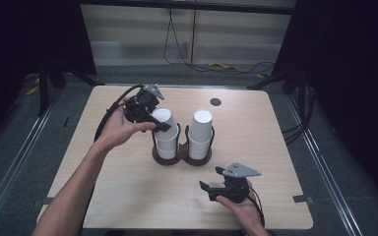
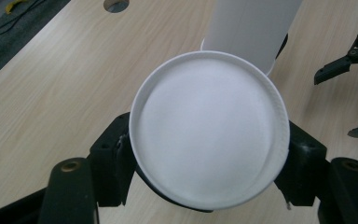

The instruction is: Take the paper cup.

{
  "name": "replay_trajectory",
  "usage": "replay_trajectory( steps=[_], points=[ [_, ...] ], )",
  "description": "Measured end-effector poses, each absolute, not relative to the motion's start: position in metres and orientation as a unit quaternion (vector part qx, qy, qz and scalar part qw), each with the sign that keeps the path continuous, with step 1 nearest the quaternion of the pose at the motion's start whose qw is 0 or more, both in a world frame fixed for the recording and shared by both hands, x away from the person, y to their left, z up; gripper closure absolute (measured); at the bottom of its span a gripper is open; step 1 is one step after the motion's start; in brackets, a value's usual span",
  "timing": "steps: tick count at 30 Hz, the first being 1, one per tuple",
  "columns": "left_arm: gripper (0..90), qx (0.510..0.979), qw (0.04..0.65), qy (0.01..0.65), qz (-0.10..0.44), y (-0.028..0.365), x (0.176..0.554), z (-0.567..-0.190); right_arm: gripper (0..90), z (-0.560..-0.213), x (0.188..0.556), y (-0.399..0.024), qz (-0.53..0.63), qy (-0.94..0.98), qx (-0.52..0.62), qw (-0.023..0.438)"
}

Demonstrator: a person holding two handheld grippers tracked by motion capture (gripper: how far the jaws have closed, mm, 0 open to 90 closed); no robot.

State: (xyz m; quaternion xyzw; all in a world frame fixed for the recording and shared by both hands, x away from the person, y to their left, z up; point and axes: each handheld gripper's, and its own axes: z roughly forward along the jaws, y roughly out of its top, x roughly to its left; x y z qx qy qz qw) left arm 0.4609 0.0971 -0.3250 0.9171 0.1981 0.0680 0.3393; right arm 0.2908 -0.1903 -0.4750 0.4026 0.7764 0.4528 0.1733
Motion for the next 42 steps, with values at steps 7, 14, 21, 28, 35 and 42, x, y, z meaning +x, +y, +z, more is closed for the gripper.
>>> replay_trajectory(
  steps=[7, 14, 21, 28, 35, 42],
  points=[
    [32.5, 0.914, 0.347, 0.198, 0.068, 0.106, 0.457, -0.32, 21.1, -0.475, 0.291, -0.19, 0.453, 0.776, 0.403, 0.173],
    [32.5, 0.904, 0.374, 0.194, 0.07, 0.112, 0.453, -0.315, 21.2, -0.475, 0.291, -0.19, 0.453, 0.776, 0.403, 0.174],
    [32.4, 0.891, 0.403, 0.196, 0.07, 0.119, 0.448, -0.315, 21.1, -0.475, 0.291, -0.19, 0.454, 0.776, 0.403, 0.174],
    [32.3, 0.88, 0.427, 0.194, 0.067, 0.129, 0.442, -0.317, 21.1, -0.472, 0.292, -0.193, 0.458, 0.771, 0.406, 0.178],
    [32.3, 0.864, 0.459, 0.199, 0.061, 0.14, 0.435, -0.317, 21.1, -0.472, 0.292, -0.193, 0.458, 0.77, 0.407, 0.179],
    [32.3, 0.856, 0.476, 0.196, 0.057, 0.148, 0.427, -0.317, 21.1, -0.47, 0.292, -0.193, 0.473, 0.762, 0.411, 0.166]
  ],
)
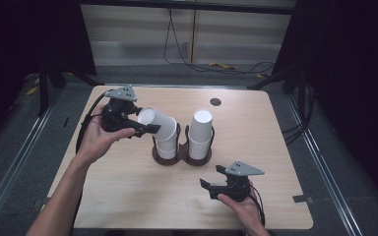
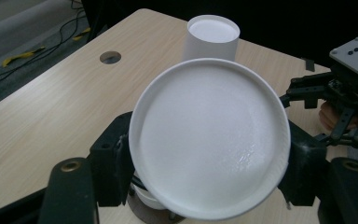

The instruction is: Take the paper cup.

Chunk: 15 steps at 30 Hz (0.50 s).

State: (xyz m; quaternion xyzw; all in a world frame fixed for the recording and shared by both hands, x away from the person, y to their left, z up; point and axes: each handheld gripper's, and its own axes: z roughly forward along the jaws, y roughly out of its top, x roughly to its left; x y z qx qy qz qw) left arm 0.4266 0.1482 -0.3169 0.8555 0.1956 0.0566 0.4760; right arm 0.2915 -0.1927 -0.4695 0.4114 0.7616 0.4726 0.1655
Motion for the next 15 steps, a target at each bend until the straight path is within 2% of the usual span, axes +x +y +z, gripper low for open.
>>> replay_trajectory(
  steps=[1, 6, 15],
  points=[
    [32.3, 0.848, 0.491, 0.194, 0.052, 0.15, 0.424, -0.319, 21.1, -0.469, 0.292, -0.193, 0.472, 0.762, 0.412, 0.166],
    [32.2, 0.849, 0.493, 0.182, 0.049, 0.151, 0.417, -0.323, 20.6, -0.468, 0.293, -0.192, 0.484, 0.756, 0.413, 0.15],
    [32.2, 0.848, 0.502, 0.167, 0.034, 0.15, 0.404, -0.336, 19.4, -0.457, 0.295, -0.187, 0.496, 0.758, 0.396, 0.149]
  ],
)
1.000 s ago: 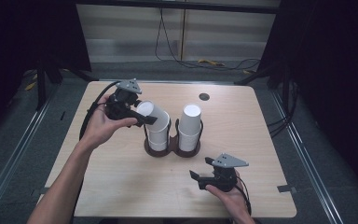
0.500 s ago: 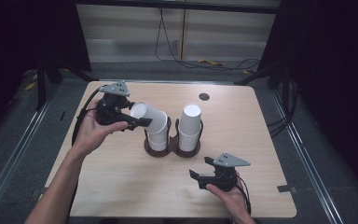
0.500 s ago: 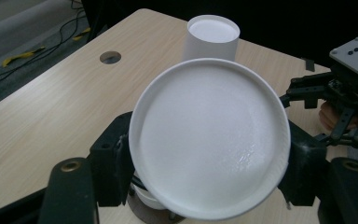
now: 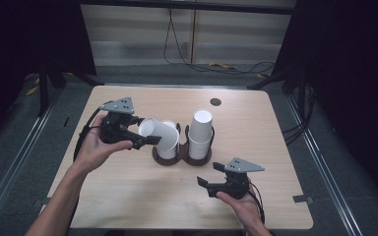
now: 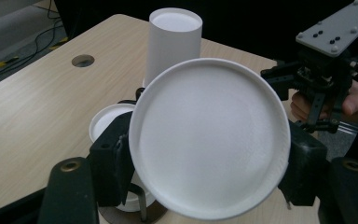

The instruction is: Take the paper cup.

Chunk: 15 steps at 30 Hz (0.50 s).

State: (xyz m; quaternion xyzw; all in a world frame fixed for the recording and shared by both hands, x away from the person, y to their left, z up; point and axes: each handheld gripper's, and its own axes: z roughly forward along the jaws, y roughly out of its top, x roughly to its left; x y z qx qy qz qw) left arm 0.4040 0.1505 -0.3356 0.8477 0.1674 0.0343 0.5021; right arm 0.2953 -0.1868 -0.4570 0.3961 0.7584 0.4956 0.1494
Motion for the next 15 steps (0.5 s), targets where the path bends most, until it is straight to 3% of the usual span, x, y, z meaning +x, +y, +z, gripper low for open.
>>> replay_trajectory(
  steps=[6, 15],
  points=[
    [32.2, 0.851, 0.498, 0.166, 0.024, 0.148, 0.398, -0.351, 14.2, -0.45, 0.294, -0.171, 0.495, 0.784, 0.348, 0.14],
    [32.2, 0.856, 0.491, 0.164, 0.005, 0.146, 0.395, -0.377, 13.3, -0.442, 0.3, -0.16, 0.507, 0.789, 0.317, 0.14]
  ],
)
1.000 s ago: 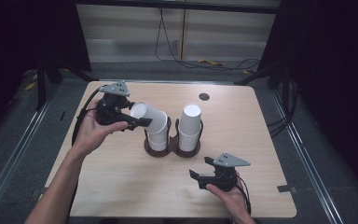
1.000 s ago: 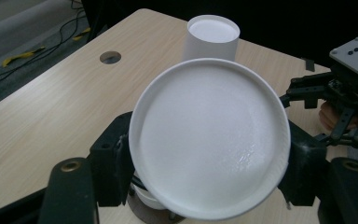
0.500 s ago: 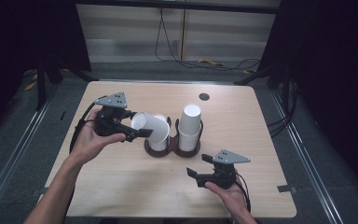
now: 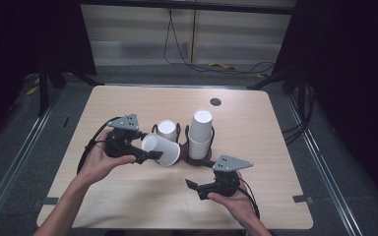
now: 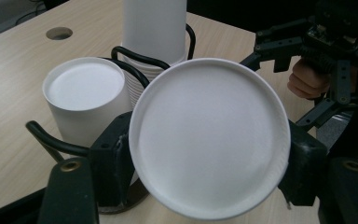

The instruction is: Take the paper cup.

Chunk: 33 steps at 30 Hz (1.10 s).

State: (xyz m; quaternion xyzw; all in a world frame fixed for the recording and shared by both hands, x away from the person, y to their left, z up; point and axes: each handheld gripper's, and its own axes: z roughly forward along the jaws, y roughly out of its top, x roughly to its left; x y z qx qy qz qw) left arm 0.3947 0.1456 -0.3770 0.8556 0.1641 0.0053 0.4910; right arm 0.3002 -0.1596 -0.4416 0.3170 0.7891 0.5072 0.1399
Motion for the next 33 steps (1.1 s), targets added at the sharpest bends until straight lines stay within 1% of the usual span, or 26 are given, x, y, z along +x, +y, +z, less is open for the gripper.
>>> replay_trajectory(
  steps=[7, 11, 13, 15, 17, 20, 25, 33],
  points=[
    [32.2, 0.861, 0.484, 0.155, -0.006, 0.141, 0.389, -0.388, 13.3, -0.438, 0.303, -0.152, 0.508, 0.793, 0.303, 0.145],
    [32.2, 0.865, 0.48, 0.146, -0.018, 0.137, 0.38, -0.393, 13.2, -0.44, 0.302, -0.148, 0.514, 0.795, 0.289, 0.14],
    [32.2, 0.873, 0.466, 0.144, -0.019, 0.135, 0.378, -0.397, 13.2, -0.443, 0.301, -0.147, 0.519, 0.795, 0.284, 0.135],
    [32.2, 0.87, 0.471, 0.143, -0.028, 0.134, 0.378, -0.399, 13.2, -0.443, 0.3, -0.146, 0.518, 0.795, 0.284, 0.136],
    [32.2, 0.873, 0.466, 0.14, -0.027, 0.132, 0.375, -0.4, 13.6, -0.445, 0.298, -0.146, 0.517, 0.8, 0.278, 0.128],
    [32.2, 0.874, 0.465, 0.137, -0.028, 0.125, 0.372, -0.401, 13.5, -0.446, 0.298, -0.145, 0.519, 0.799, 0.272, 0.131],
    [32.3, 0.876, 0.465, 0.12, -0.042, 0.114, 0.367, -0.4, 13.4, -0.45, 0.299, -0.138, 0.515, 0.806, 0.26, 0.134],
    [32.2, 0.88, 0.458, 0.115, -0.058, 0.108, 0.364, -0.405, 13.4, -0.453, 0.299, -0.134, 0.52, 0.81, 0.243, 0.123]
  ],
)
